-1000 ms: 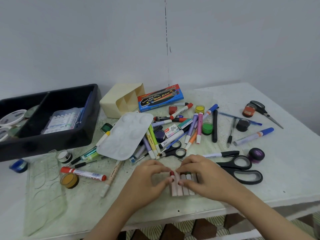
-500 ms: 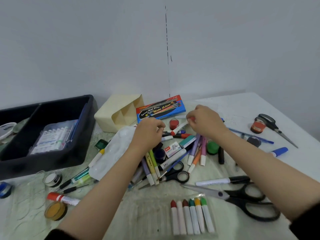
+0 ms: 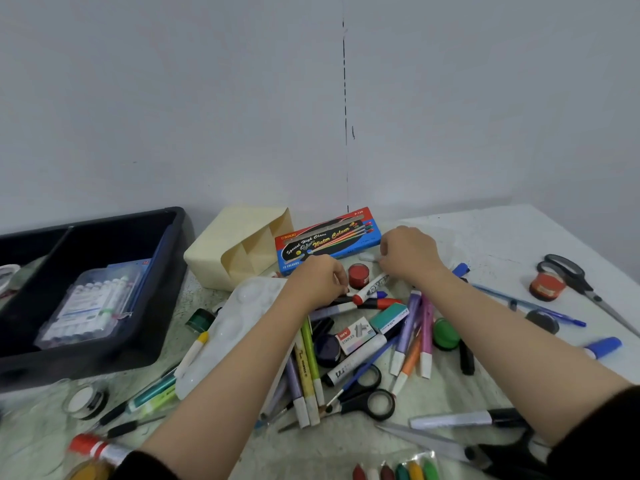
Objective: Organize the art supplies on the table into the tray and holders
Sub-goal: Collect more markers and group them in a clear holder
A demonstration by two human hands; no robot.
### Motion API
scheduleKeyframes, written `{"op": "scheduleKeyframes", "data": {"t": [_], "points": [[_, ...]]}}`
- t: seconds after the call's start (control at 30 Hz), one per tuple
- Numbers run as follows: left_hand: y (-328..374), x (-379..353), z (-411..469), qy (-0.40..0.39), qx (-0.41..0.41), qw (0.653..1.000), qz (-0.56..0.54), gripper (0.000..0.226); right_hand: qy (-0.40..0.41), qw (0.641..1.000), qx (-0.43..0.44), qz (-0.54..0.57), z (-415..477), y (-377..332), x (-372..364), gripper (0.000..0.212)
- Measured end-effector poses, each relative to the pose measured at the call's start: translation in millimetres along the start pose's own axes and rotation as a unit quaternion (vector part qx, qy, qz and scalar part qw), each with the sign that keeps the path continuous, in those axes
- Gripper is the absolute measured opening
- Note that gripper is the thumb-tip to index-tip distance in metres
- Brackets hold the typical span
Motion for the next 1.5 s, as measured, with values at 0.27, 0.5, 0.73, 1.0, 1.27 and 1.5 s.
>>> {"op": "scheduleKeyframes", "data": {"t": [0.27,0.5,0.73,1.0,1.27,1.5], "points": [[4.3,-4.9,6.0,-0.003,-0.037,0.998,-0.053,0.009,0.010,1.000,-0.006,0.003,-1.2,-1.3,-1.6,0.014],[21.5,-6.5,5.3,-0.010,-0.067,0.997,-0.049,0.008,0.012,0.991,-0.020,0.130,-25.1,17.5,17.9,0.015],[38.9,-12.2,8.4,-0.021,-0.072,0.997,0.004,0.013,0.067,0.946,-0.039,0.313,-64.6,51.1,50.0,0.013],[43.5,-11.4,0.6,-0.010,-0.036,0.999,-0.023,0.013,0.123,0.952,-0.023,0.280,-101.6,77.8,59.3,0.013],[43.7,-1.1,-16.5,0.034,-0.007,0.999,-0.042,0.023,0.106,0.907,-0.047,0.405,-131.1,93.4,56.9,0.015],[42.6,15.2,-63.7,0.086,-0.006,0.982,-0.167,0.044,0.041,0.861,-0.024,0.506,-173.8,80.5,49.5,0.014]]}}
Point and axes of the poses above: each hand's wrist, its own z-axis towards the middle knuckle, its own x-axis out of the back of the hand, y = z × x, the point moved 10 cm from there along z, towards the middle knuckle, and after that the axes turned 13 degrees about -x, right-handed, at the moved point
